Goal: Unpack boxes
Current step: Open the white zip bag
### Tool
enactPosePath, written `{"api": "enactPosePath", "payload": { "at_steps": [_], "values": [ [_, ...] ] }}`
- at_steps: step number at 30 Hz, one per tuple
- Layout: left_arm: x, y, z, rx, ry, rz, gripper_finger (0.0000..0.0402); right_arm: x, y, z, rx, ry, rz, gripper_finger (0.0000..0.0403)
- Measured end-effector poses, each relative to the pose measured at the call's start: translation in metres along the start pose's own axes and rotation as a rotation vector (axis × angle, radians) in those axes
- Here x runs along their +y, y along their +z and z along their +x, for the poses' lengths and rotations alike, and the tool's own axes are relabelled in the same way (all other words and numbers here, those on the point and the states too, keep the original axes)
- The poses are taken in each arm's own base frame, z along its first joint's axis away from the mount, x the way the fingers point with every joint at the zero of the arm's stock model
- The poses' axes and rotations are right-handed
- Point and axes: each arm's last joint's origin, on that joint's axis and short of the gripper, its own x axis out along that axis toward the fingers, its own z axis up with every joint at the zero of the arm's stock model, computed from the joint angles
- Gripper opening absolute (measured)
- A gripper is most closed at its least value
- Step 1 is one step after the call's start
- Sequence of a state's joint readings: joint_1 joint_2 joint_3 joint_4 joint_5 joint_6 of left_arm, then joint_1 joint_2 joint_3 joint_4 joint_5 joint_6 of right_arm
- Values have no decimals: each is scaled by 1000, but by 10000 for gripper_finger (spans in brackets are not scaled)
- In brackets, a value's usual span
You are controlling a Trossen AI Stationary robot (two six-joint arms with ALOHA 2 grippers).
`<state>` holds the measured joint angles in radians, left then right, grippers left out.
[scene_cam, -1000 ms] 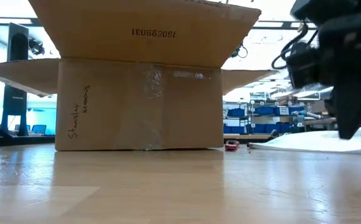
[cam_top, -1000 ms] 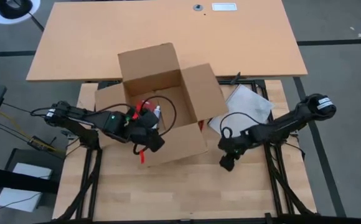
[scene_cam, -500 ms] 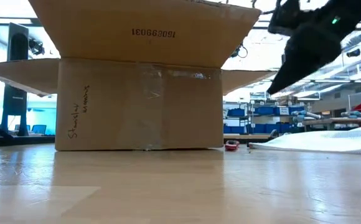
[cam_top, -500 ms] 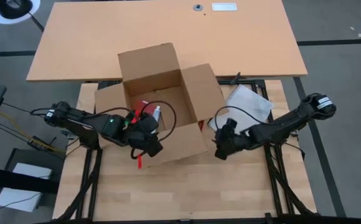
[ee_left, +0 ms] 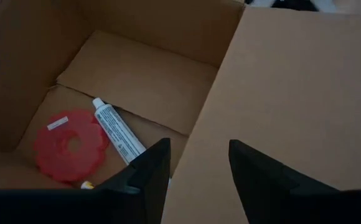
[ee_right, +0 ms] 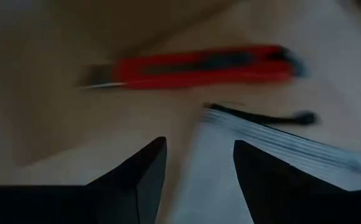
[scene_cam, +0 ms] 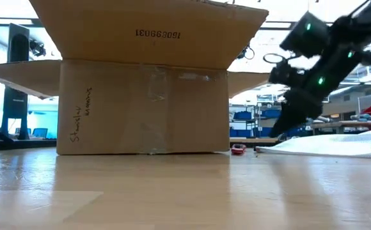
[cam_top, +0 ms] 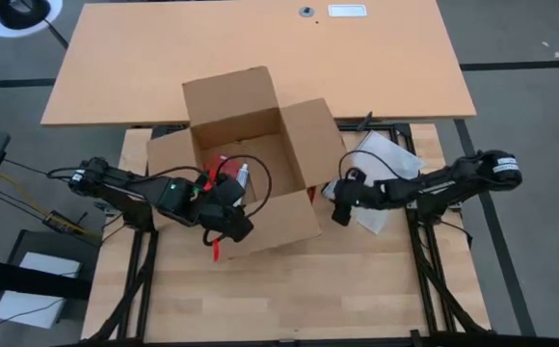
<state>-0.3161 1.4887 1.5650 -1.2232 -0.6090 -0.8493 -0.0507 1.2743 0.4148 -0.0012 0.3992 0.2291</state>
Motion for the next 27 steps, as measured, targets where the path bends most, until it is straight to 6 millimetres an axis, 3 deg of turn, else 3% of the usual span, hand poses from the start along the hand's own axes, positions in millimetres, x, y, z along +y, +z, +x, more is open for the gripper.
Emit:
{"api": "enactPosePath", "payload": {
  "at_steps": [6, 16, 22, 27],
  "values": [
    [0, 0, 0, 0, 0, 0, 174, -20, -29, 12, 15, 110, -4, 177],
    [-1, 1, 0, -11, -11, -12, 174, -16, -43, 11, 24, 191, 13, 151],
    [-4, 4, 0, -34, -36, -32, 174, 12, -43, 1, 27, 474, -9, 118],
    [-4, 4, 0, -33, -36, -30, 174, 38, -46, -14, 31, 599, -26, 121]
  ]
}}
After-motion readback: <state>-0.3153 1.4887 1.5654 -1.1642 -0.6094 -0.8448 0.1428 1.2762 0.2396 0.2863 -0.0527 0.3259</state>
